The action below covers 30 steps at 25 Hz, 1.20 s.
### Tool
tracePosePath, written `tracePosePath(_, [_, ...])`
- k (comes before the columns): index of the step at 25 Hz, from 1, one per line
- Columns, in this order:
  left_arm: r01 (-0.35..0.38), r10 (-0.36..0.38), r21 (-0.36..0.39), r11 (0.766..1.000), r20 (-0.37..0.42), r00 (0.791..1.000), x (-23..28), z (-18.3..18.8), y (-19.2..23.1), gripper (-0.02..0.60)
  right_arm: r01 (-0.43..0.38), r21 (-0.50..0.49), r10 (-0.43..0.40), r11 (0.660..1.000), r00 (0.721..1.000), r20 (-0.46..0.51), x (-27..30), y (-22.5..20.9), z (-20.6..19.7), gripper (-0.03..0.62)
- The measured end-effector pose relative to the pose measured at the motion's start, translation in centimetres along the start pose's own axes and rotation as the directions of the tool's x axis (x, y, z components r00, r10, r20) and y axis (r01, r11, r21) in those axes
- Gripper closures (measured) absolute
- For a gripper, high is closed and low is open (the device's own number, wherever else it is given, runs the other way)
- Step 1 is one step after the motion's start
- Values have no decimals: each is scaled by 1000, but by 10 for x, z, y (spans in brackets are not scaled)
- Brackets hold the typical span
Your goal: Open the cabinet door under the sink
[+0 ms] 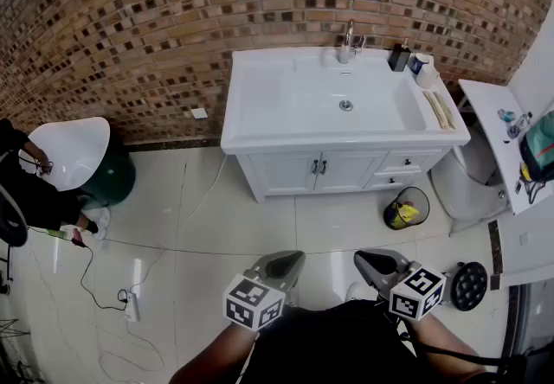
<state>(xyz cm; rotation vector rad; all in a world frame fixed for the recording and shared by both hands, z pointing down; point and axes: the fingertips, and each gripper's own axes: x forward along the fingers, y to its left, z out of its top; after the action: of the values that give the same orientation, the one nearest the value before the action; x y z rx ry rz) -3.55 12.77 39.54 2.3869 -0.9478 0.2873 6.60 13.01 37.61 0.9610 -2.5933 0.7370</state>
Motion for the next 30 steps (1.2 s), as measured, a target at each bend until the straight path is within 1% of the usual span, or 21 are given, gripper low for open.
tracePosePath(4, [21, -21, 30, 999, 7, 1000, 0, 7, 28, 565, 20, -15, -20, 1000, 1000, 24, 24, 3, 3, 594])
tracePosePath(8, [15, -15, 27, 1000, 13, 1000, 10, 9, 49, 565, 35, 18, -35, 999, 999, 20, 32, -4, 0, 594])
tracePosePath(11, [8, -8, 22, 1000, 13, 1000, 27, 13, 61, 565, 46, 24, -46, 999, 999, 11, 33, -21, -1, 594])
tracePosePath(13, [-1, 1, 32, 999, 7, 1000, 45, 19, 72, 563, 51, 33, -51, 998, 999, 16, 38, -42, 6, 594])
tracePosePath(16, [-27, 27, 44, 999, 2, 1000, 77, 32, 85, 563, 31, 43, -32, 999, 999, 20, 49, -78, 17, 594])
tracePosePath(19, [-53, 54, 34, 998, -8, 999, 106, 43, 88, 563, 1, 54, -2, 999, 1000, 14, 62, -117, 26, 594])
tracePosePath(22, [-74, 75, 23, 997, -34, 997, 134, 49, 92, 564, -24, 75, 24, 997, 1000, 3, 82, -161, 34, 594])
tracePosePath(26, [-114, 113, -18, 993, -68, 991, 167, 48, 100, 565, -56, 104, 61, 993, 997, -45, 122, -216, 22, 591])
tracePosePath(27, [-118, 116, -20, 993, -72, 991, 176, 48, 102, 565, -59, 113, 66, 992, 996, -57, 134, -230, 17, 577])
tracePosePath(28, [-119, 117, -22, 993, -74, 990, 185, 47, 103, 565, -60, 122, 69, 991, 995, -70, 145, -242, 9, 561])
tracePosePath(30, [-121, 118, -34, 992, -78, 990, 197, 42, 103, 565, -56, 133, 69, 990, 993, -98, 167, -262, -10, 559])
